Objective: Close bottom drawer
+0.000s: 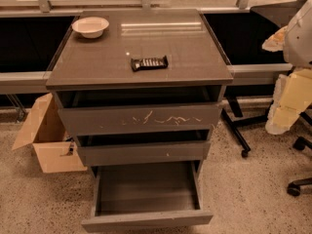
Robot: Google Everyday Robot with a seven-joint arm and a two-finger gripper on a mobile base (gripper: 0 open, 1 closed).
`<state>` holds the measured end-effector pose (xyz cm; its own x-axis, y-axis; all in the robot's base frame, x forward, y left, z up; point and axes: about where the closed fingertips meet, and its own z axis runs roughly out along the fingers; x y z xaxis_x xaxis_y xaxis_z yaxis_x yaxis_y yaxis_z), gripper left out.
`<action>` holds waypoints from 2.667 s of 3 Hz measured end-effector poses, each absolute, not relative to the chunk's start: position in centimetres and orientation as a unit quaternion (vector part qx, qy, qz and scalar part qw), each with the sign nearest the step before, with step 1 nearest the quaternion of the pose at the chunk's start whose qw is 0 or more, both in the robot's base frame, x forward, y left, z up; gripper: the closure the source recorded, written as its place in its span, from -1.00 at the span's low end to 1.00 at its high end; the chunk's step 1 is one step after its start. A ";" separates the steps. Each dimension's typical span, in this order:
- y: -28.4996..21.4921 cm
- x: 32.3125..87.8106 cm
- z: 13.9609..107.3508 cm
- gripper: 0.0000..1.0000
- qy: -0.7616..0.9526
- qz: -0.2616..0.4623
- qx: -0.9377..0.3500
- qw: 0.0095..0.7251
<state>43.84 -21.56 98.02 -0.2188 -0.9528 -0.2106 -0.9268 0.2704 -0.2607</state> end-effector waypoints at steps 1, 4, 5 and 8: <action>-21.6 43.8 98.0 -0.61 0.780 -0.039 -0.603 0.166; -21.7 44.0 96.3 -1.00 0.770 -0.028 -0.615 0.166; -21.5 44.2 92.0 -1.00 0.751 0.012 -0.639 0.168; -19.9 44.2 84.3 -1.00 0.707 0.103 -0.679 0.171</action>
Offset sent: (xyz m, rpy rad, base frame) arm 0.0000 0.0000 0.0000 0.0000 -0.0001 0.0000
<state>44.22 -19.87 84.31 -0.0200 -0.9242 -0.3813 -0.9947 0.0569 -0.0859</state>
